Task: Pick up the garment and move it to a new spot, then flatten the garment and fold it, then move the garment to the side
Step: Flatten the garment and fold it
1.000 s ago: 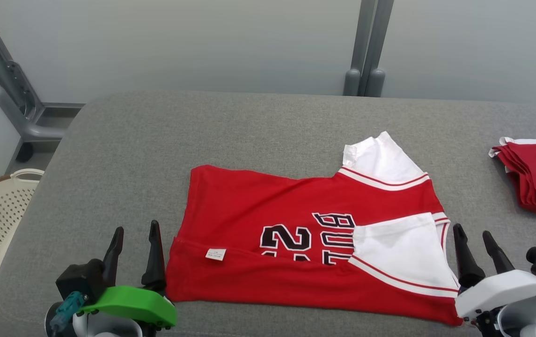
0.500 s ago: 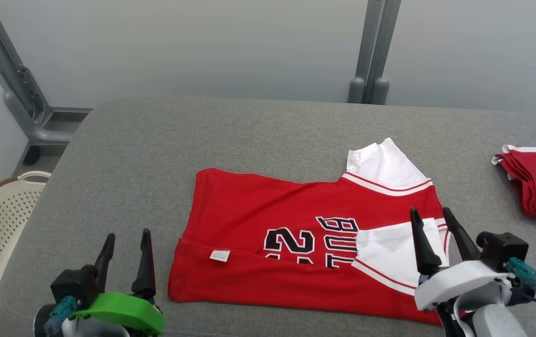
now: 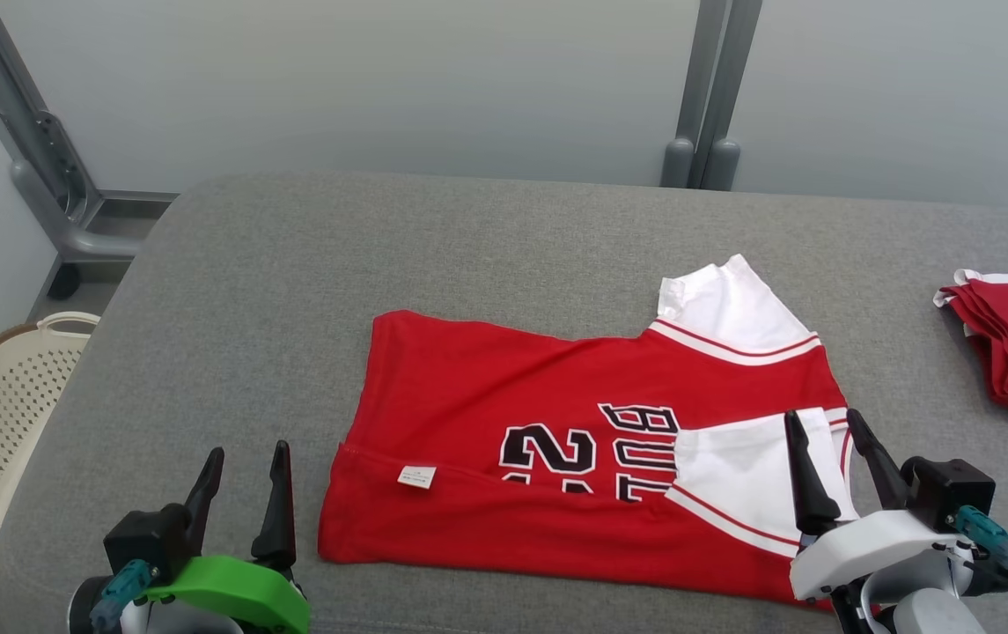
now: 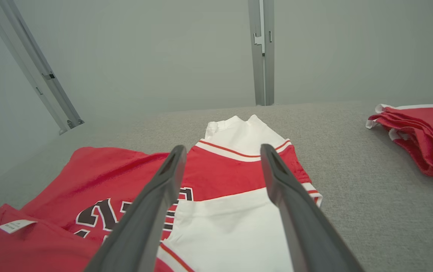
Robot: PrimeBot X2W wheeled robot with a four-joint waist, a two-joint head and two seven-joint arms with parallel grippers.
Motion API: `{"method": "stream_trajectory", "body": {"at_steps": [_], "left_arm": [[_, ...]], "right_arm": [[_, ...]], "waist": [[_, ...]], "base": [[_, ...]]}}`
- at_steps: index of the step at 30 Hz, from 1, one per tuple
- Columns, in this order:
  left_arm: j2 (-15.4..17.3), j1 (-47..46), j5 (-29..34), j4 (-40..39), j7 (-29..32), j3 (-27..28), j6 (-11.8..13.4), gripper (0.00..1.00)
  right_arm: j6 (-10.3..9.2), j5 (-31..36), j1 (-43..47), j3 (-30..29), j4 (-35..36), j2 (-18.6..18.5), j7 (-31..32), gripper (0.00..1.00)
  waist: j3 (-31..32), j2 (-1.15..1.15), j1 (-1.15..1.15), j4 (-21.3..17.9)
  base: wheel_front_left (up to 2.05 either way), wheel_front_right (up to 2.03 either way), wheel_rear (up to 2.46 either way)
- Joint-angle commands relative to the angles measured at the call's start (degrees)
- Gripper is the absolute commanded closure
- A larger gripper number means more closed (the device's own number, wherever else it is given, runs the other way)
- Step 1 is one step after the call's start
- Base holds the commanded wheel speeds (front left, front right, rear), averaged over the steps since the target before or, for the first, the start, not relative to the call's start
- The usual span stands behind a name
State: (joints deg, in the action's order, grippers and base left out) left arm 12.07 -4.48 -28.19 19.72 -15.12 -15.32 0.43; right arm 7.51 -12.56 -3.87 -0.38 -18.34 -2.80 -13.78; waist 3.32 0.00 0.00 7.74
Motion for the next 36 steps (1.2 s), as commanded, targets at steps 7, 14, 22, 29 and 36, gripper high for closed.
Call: {"method": "stream_trajectory", "body": {"at_steps": [7,14,22,29,36], "left_arm": [[-0.17,-0.28,1.87,0.9,-0.02,0.64,-0.43,0.0],[-0.4,-0.96,1.88,2.2,0.09,0.14,-1.04,0.0],[-0.25,-1.47,1.79,3.3,0.1,-0.19,-0.9,0.0],[0.28,-2.83,1.84,4.03,0.25,-0.88,-1.77,0.0],[0.94,-12.26,3.66,4.87,4.04,-3.18,-3.17,0.0]], "right_arm": [[-0.04,-0.33,0.35,-1.18,-0.43,-0.19,-0.55,0.0],[-0.04,-0.61,0.13,-1.07,-0.69,-0.18,-0.46,0.0],[-0.04,-0.47,-0.18,-0.86,-0.94,-0.19,-0.16,0.0],[-0.04,0.04,-1.3,-1.91,-0.32,-0.18,0.47,0.0],[-0.05,3.12,-8.91,-1.02,2.31,-2.2,10.17,0.0]], "waist": [[-0.23,0.0,0.0,-0.35],[-0.39,0.0,0.0,-0.56],[-0.73,0.0,0.0,-0.42],[-1.72,0.0,0.0,-0.21],[-7.48,0.0,0.0,0.03]], "base": [[0.0,0.0,0.0],[0.0,0.0,0.0],[0.0,0.0,0.0],[0.0,0.0,0.0],[0.0,0.0,0.0]]}}
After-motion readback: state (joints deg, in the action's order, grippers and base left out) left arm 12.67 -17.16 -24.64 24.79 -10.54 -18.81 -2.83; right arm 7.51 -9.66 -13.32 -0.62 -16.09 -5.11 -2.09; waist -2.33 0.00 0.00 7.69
